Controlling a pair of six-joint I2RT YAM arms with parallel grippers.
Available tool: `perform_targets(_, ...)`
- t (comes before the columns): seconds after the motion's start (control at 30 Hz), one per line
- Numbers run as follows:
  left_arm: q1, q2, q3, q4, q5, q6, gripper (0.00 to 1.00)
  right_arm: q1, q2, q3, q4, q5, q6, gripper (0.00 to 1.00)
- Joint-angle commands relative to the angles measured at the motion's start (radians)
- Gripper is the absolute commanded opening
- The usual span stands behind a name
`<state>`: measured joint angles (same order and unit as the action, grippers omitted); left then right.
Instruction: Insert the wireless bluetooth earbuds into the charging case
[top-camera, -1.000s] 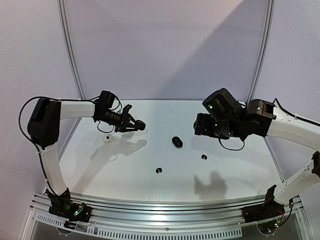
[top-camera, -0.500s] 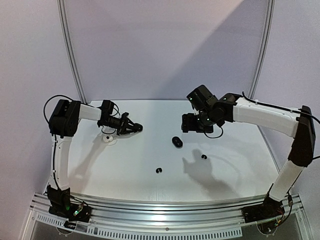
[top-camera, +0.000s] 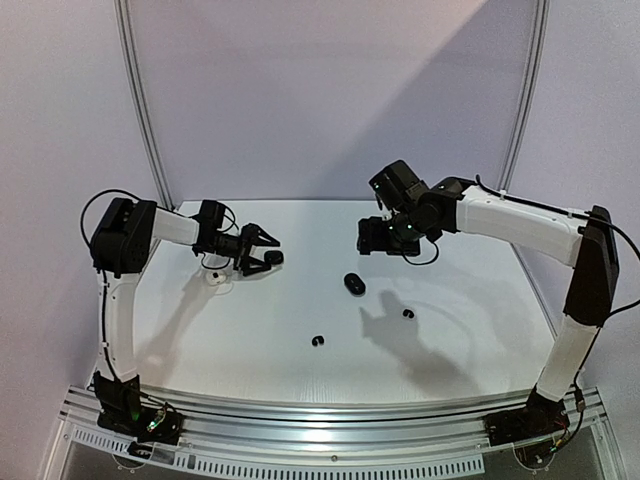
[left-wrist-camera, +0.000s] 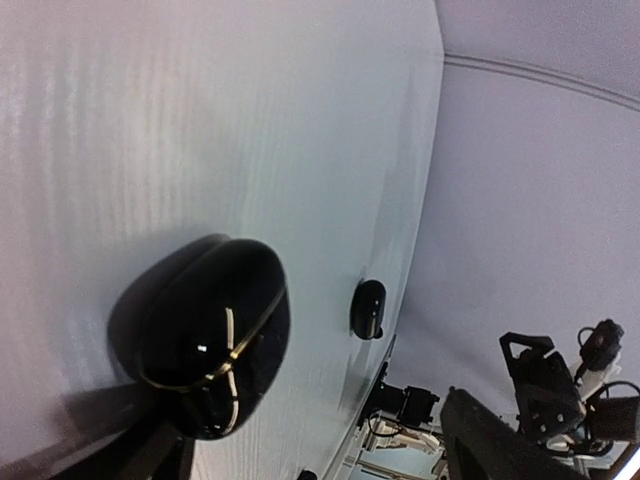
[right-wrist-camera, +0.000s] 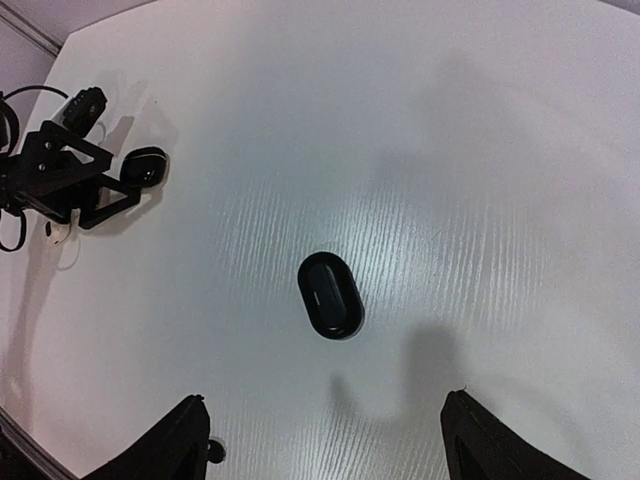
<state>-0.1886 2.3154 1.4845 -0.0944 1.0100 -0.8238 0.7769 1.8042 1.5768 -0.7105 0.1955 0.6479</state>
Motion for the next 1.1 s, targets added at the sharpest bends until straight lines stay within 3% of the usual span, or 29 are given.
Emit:
perform_targets(0.0,0.002,-0.012,0.008,-0.125,-0.125,0.029,0.93,-0.017,0.016,0.022,0.005,-0.024,-0.036,0.83)
perform_targets(0.2,-0.003,-0.085,0.082,-0.347,-0.234,0.137,0.99,-0.047,0.024,-0.049,0.065,-0.081,-0.1,0.97)
perform_targets(0.3,0.007,-0.119,0.124,-0.423,-0.248,0.192,0.99,-0.053,0.05,-0.07,0.112,-0.103,-0.14,0.99)
perform_targets(0.43,0.011,-0.152,0.231,-0.514,-0.206,0.3,0.99,-0.053,0.131,-0.025,0.112,-0.138,-0.231,0.95)
perform_targets(0.57,0.01,-0.211,0.235,-0.533,-0.143,0.368,0.99,-0.067,0.224,0.027,0.094,-0.18,-0.297,0.9)
perform_targets(0.8,0.011,-0.345,0.18,-0.525,-0.231,0.528,0.99,-0.077,0.322,0.077,0.059,-0.201,-0.364,0.86)
perform_targets(1.07,0.012,-0.426,0.135,-0.514,-0.289,0.584,0.99,-0.076,0.388,0.098,0.078,-0.252,-0.411,0.84)
